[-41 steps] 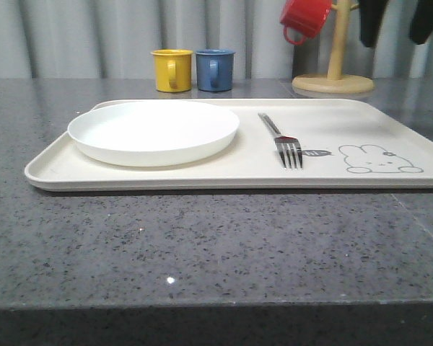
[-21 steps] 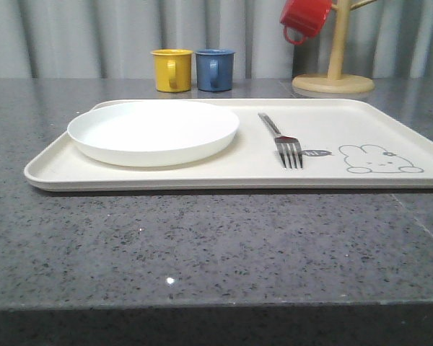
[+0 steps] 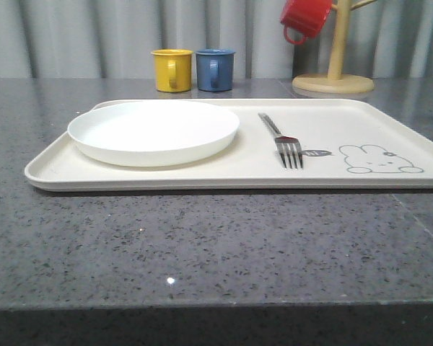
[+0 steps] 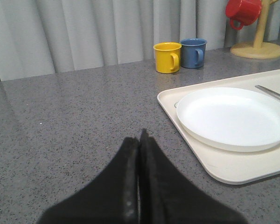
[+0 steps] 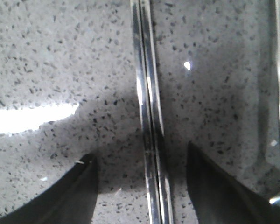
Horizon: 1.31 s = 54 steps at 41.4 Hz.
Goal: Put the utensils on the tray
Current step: 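Grasp the steel chopsticks on the table with the right gripper, then lower the chopsticks onto the tray beside the fork and release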
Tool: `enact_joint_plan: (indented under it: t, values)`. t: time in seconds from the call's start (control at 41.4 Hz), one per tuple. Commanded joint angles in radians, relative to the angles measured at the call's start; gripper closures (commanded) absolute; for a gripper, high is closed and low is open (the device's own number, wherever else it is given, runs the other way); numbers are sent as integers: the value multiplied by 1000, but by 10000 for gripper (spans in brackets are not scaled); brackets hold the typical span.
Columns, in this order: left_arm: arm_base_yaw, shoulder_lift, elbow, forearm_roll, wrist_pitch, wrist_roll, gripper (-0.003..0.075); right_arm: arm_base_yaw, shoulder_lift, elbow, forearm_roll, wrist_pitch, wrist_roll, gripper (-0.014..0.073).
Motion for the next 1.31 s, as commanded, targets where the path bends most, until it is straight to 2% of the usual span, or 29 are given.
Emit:
enact_joint_plan:
  t: [0.0,0.169,0.363,0.532,0.75,0.919,1.282]
  values:
    - [0,10,-25,-9,-78,-8,739,-7,-30,-21,-5,-17,-11,202]
    - [0,10,-25,-9,-78,-8,739,-7,-32,-21,-5,-14,-11,412]
    - [0,10,-25,-9,-78,-8,739,-7,-42,-21,-5,-7,-11,516]
    - [0,10,-25,-9,-78,-8,739,-4,-99,-29,-3,0,-10,518]
    - [0,10,-25,-9,-78,-8,739,33,-171,-124,23,93,40,518]
    - [0,10,-25,-9,-78,-8,739,138,-167,-214,24,167,97,518]
    - [0,10,-25,-9,-78,-8,739,407,-56,-263,24,158,239,518]
